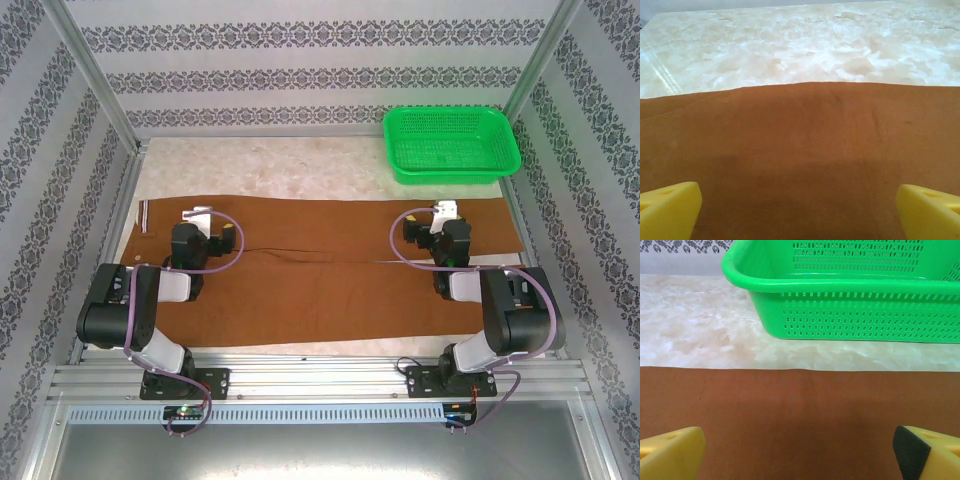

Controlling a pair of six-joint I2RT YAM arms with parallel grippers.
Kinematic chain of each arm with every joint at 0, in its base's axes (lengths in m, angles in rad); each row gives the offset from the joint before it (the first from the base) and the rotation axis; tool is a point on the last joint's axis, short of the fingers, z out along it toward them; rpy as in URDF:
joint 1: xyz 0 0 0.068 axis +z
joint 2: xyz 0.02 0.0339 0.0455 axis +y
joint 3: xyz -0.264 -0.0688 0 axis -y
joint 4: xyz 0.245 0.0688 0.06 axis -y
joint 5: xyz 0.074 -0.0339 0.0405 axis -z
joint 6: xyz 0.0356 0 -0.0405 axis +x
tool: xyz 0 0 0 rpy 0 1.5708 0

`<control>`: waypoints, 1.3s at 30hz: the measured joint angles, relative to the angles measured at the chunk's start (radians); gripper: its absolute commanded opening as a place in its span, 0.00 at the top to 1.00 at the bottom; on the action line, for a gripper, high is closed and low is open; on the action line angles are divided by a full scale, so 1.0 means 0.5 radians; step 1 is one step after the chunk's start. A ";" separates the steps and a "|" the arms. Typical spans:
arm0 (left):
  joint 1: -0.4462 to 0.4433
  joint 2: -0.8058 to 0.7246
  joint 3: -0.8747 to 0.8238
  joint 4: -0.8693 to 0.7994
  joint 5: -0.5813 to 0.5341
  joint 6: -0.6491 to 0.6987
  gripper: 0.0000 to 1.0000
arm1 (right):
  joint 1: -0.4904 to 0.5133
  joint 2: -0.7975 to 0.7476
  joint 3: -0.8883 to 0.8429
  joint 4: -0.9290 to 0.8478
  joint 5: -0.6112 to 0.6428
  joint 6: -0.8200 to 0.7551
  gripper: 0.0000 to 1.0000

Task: Roll up the long pants

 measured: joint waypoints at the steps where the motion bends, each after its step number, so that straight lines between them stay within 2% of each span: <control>1: 0.002 0.000 0.000 0.000 0.004 0.000 0.00 | 0.000 0.000 0.000 0.000 -0.001 0.000 0.02; 21: 0.005 0.000 0.000 0.000 0.021 0.000 0.00 | -0.017 -0.002 0.001 -0.020 -0.011 0.024 0.02; 24: 0.005 0.000 0.000 0.000 0.021 0.000 0.00 | -0.021 -0.051 0.093 -0.262 0.054 0.060 0.02; 28: 0.005 -0.002 0.008 -0.024 0.004 -0.008 0.00 | -0.039 -0.116 0.478 -0.733 0.108 0.105 0.02; 30: 0.005 -0.031 0.077 -0.199 -0.067 -0.033 0.00 | -0.039 -0.149 0.591 -0.821 0.122 0.140 0.02; 34: 0.007 -0.098 0.567 -0.856 -0.287 -0.099 0.00 | -0.060 -0.186 0.663 -0.977 0.114 0.243 0.02; 36: 0.025 -0.134 0.761 -1.006 -0.295 -0.164 0.00 | -0.081 -0.169 0.681 -1.064 0.085 0.282 0.02; 39: 0.116 -0.101 1.020 -1.250 -0.150 -0.297 0.00 | -0.097 -0.145 0.718 -1.210 0.059 0.338 0.02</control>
